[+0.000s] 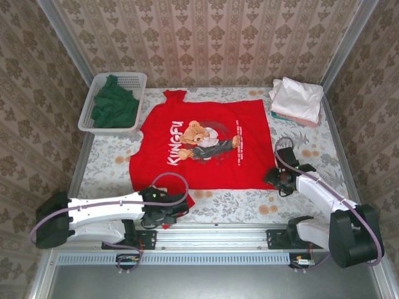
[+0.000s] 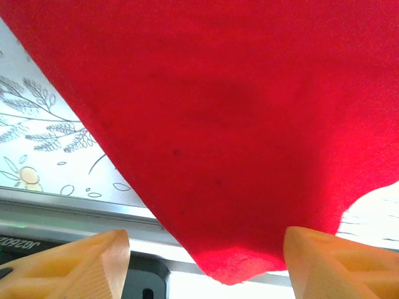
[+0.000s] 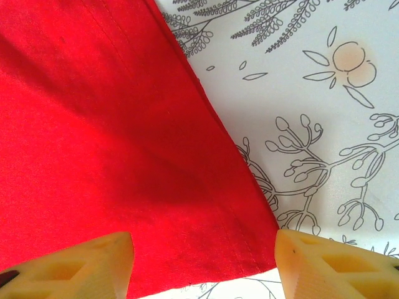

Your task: Fold and stack the t-shirts

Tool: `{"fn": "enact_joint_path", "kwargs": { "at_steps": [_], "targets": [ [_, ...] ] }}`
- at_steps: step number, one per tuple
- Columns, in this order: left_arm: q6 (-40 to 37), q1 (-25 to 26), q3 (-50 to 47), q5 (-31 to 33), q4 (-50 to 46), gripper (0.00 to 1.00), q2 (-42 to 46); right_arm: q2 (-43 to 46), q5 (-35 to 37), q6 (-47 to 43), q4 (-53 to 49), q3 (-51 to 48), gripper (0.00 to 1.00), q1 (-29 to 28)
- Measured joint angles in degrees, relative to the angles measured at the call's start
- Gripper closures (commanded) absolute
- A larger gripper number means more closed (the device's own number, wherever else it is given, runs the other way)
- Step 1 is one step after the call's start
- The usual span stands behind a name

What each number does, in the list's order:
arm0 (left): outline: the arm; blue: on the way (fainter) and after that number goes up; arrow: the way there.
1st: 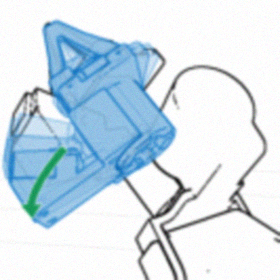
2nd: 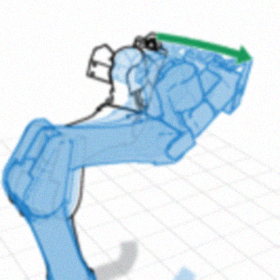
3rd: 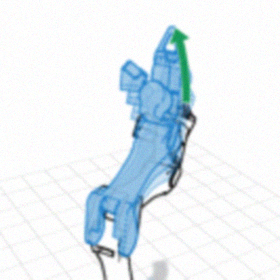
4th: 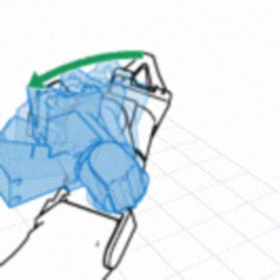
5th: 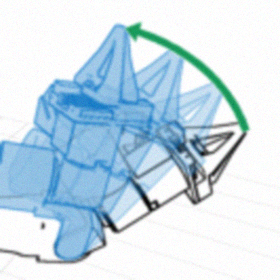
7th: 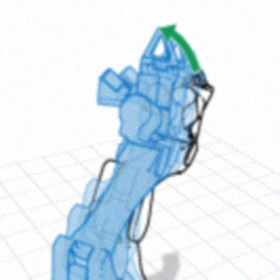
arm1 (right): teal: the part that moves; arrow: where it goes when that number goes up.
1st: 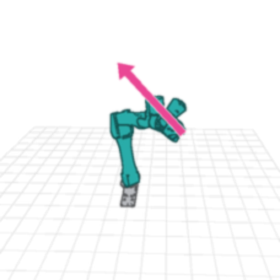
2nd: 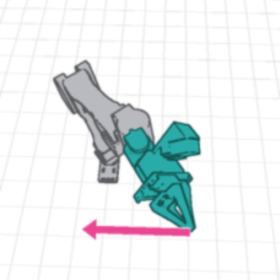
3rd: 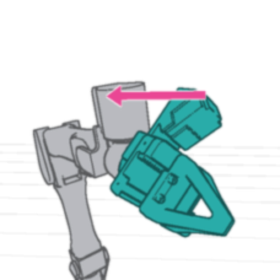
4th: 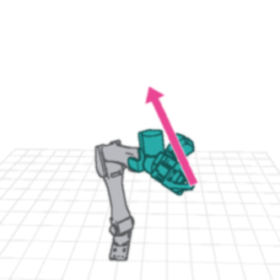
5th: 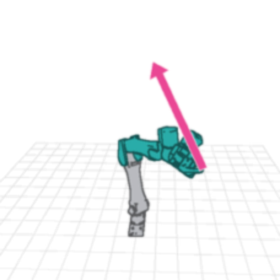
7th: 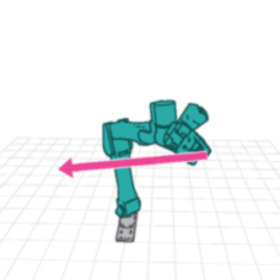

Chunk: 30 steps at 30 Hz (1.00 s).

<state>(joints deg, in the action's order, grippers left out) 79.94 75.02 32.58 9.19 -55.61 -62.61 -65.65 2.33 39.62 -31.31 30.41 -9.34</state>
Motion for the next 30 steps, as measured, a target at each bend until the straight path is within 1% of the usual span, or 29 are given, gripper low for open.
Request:
{"fn": "enact_joint_path", "kwargs": {
  "at_steps": [4,6,13,17,18,20,21,22,23,24,25,26,27,28,30],
  "targets": [
    [2.21,0.35,-6.73,-1.55,6.88,0.40,1.62,-0.48,0.02,0.02,0.13,-0.02,0.42,-0.70],
    [2.84,0.37,-6.84,-1.97,9.14,0.47,1.14,-1.11,0.02,0.02,0.74,-0.04,0.45,-1.05],
    [4.28,0.33,-6.34,-2.93,10.27,0.66,0.28,-2.38,0.22,0.07,1.64,-0.04,0.56,-1.73],
    [4.22,0.26,-6.32,-2.82,9.81,0.72,1.86,-2.36,0.26,0.13,2.01,-0.04,0.68,-1.97],
    [4.07,0.20,-6.32,-2.51,9.79,0.75,2.38,-2.34,0.28,0.09,2.03,-0.04,0.72,-1.97],
    [3.67,-0.13,-6.32,-1.86,9.35,0.78,3.91,-2.29,0.44,0.00,2.01,-0.04,0.75,-1.97],
    [3.61,-0.22,-6.32,-1.53,8.94,0.81,4.92,-2.14,0.46,-0.13,1.99,-0.04,0.73,-1.97],
    [3.56,-0.37,-6.32,-1.27,8.52,0.84,5.81,-1.90,0.46,-0.20,1.99,-0.04,0.67,-1.97],
    [3.23,-0.52,-6.29,-1.05,8.11,0.85,6.95,-1.44,0.50,-0.37,1.79,-0.04,0.55,-1.97],
    [2.93,-0.74,-6.29,-0.74,7.74,0.90,7.98,-0.87,0.66,-0.17,1.44,-0.04,0.49,-1.97],
    [2.75,-0.96,-6.29,-0.59,7.50,0.94,8.68,-0.28,0.90,-0.02,1.09,-0.04,0.47,-1.97],
    [2.38,-1.27,-6.29,-0.37,7.30,0.97,9.29,0.46,1.11,-0.04,0.52,-0.04,0.44,-1.97],
    [2.10,-1.62,-6.29,-0.15,7.19,0.97,9.79,1.20,1.57,0.17,-0.24,-0.04,0.37,-1.99],
    [2.03,-1.75,-6.29,0.02,7.10,0.97,10.03,1.75,2.12,0.57,-1.07,-0.02,0.34,-2.21],
    [1.51,-2.25,-6.29,0.15,7.06,0.97,10.25,2.71,3.63,1.31,-3.19,0.13,0.33,-2.86]
  ]
}}
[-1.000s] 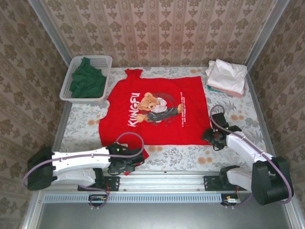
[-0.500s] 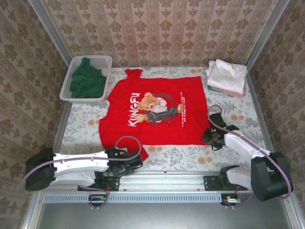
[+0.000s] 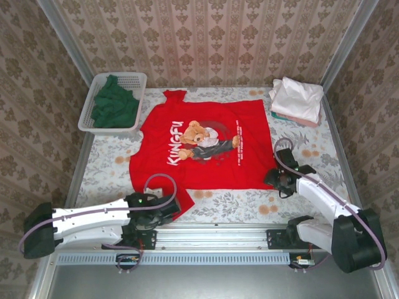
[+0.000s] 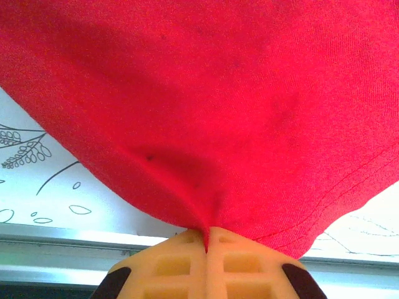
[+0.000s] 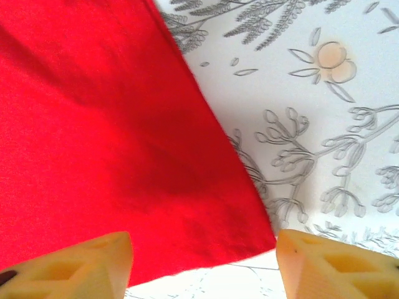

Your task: Fold and stack the t-shirts

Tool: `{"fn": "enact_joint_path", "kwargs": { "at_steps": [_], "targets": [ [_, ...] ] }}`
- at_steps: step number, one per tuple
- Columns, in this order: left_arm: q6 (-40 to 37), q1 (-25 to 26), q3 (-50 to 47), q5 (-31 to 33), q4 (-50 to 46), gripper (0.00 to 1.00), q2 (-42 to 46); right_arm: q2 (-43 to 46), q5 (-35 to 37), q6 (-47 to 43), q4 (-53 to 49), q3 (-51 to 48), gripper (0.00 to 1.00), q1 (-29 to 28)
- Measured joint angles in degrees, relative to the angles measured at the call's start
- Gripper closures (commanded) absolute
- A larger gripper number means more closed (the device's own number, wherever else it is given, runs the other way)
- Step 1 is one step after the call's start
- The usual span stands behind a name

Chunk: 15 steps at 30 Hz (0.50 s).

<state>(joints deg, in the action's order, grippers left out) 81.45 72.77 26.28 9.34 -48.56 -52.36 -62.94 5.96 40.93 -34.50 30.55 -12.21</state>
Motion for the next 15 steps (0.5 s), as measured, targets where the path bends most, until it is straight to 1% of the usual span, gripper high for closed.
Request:
{"fn": "enact_joint_path", "kwargs": {
  "at_steps": [3,4,6,10,12,15],
  "targets": [
    [-0.83,-1.05,0.00,0.11,0.00,0.98,-0.02,-0.26,0.85,0.83,-0.92,0.04,0.34,-1.46],
    [-1.36,-1.60,0.02,0.13,-0.04,1.00,-0.02,-0.98,0.96,1.14,-0.92,0.07,0.34,-1.77],
    [-2.21,-2.38,0.20,0.24,-0.28,1.00,0.00,-3.15,0.94,1.42,-0.85,0.15,0.35,-1.97],
    [-4.50,-4.20,1.75,1.16,-1.73,1.00,1.68,-6.95,0.98,1.99,0.00,0.15,0.42,-1.97],
    [-5.99,-5.88,2.51,1.44,-2.08,1.00,3.17,-7.48,1.38,2.25,-0.07,0.33,0.45,-1.97],
    [-8.55,-8.79,3.21,1.42,-2.47,1.00,4.70,-7.96,1.95,2.82,-0.52,0.59,0.52,-1.99]
  ]
}}
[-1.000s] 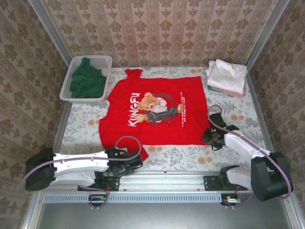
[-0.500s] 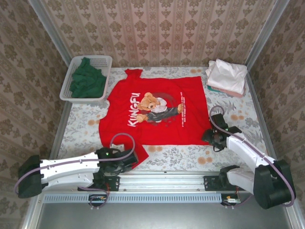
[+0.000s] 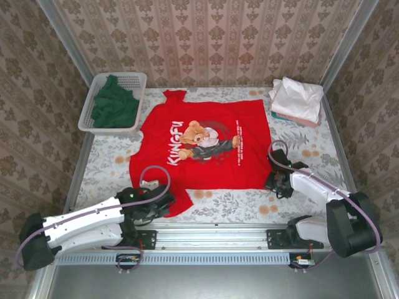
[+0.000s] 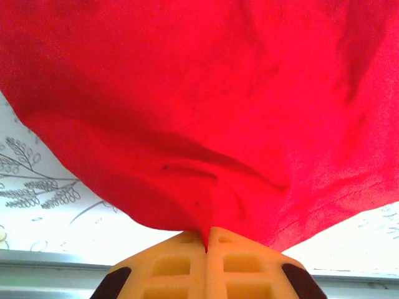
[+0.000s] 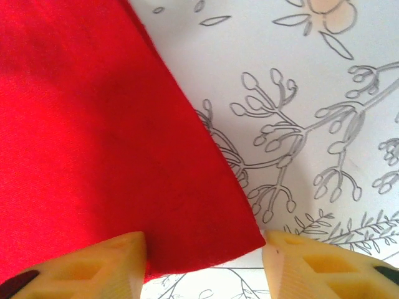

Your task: Fold and stack the t-shirts

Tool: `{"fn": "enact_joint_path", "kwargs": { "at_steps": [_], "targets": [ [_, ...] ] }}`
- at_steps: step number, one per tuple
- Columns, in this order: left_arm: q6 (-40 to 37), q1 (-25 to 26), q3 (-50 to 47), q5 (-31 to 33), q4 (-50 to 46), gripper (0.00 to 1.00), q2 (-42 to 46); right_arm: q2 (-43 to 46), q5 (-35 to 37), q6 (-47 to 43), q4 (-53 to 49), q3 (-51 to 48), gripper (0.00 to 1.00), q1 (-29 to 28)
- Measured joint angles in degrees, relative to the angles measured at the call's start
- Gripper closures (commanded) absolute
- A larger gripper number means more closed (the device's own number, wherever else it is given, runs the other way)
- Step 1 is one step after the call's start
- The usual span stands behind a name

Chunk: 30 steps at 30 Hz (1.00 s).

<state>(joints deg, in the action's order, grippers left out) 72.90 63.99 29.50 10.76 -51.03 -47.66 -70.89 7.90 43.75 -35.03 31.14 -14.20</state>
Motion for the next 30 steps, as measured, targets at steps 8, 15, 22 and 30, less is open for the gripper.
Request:
{"fn": "enact_joint_path", "kwargs": {
  "at_steps": [8,15,22,30],
  "targets": [
    [-6.80,-6.82,0.46,-0.48,-1.29,1.00,2.10,-0.33,1.36,0.26,0.52,0.17,0.80,-0.02],
    [-12.22,-11.39,4.79,-0.48,-4.07,1.00,3.26,1.75,1.11,0.11,1.14,0.22,1.00,-0.33],
    [-17.18,-13.46,11.41,0.07,-7.17,1.00,3.28,16.06,2.27,-0.04,-7.10,2.95,1.00,-0.61],
    [-21.64,-13.79,17.81,2.38,-12.00,1.00,3.17,26.60,3.41,-0.02,-15.65,7.91,1.00,-0.72]
  ]
}}
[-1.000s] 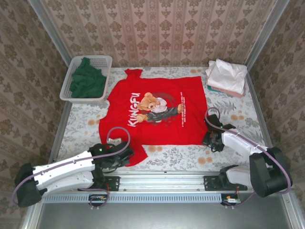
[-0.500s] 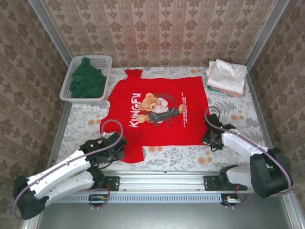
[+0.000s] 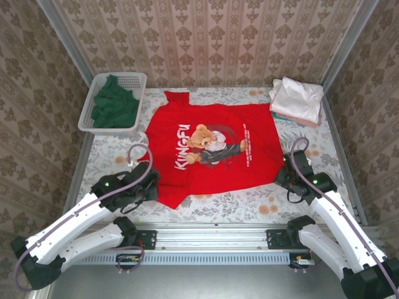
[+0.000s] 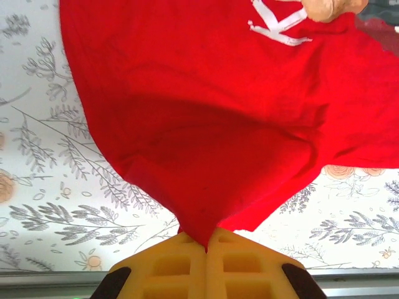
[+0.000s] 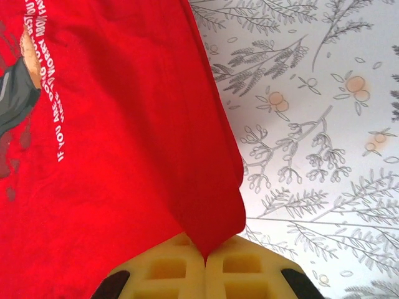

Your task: Fold and stack the t-shirts

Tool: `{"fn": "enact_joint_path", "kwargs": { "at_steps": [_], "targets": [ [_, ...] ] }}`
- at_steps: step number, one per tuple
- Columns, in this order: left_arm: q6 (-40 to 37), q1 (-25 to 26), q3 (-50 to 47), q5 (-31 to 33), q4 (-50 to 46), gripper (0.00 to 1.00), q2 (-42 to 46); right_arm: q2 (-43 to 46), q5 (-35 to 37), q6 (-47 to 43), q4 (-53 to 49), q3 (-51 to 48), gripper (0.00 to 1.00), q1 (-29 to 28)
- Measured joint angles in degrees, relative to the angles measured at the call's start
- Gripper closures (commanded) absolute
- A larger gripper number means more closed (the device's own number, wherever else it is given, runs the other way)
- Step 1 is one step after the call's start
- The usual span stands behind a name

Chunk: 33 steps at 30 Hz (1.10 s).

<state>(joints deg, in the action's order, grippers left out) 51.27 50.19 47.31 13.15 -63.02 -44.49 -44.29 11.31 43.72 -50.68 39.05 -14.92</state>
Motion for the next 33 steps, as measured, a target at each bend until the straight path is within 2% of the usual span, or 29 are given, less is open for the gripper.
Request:
{"fn": "enact_joint_path", "kwargs": {
  "at_steps": [3,7,12,17,21,27,33],
  "targets": [
    [-3.52,-3.04,4.74,1.16,-1.57,1.00,-1.95,-0.90,1.01,-0.20,-1.27,1.81,1.00,0.02],
    [-10.34,-11.13,11.67,0.96,0.74,1.00,-8.81,-6.36,2.75,-1.55,-0.57,6.67,1.00,0.35],
    [-17.99,-20.79,15.69,-2.84,7.63,1.00,-22.18,-17.22,3.56,-4.17,4.35,11.65,1.00,3.10],
    [-22.95,-27.54,19.56,-7.28,11.32,1.00,-33.97,-27.98,3.48,-6.60,8.83,16.11,1.00,5.84],
    [-25.70,-30.12,26.75,-9.90,12.92,1.00,-42.86,-36.37,3.48,-8.13,11.82,20.31,1.00,7.30],
    [-29.16,-30.82,41.38,-12.11,12.11,1.00,-56.11,-46.86,3.26,-9.75,14.58,26.34,1.00,8.33],
    [-32.35,-32.26,57.24,-12.79,7.80,1.00,-68.59,-52.22,2.89,-11.13,15.32,30.67,1.00,8.85]
  ]
}}
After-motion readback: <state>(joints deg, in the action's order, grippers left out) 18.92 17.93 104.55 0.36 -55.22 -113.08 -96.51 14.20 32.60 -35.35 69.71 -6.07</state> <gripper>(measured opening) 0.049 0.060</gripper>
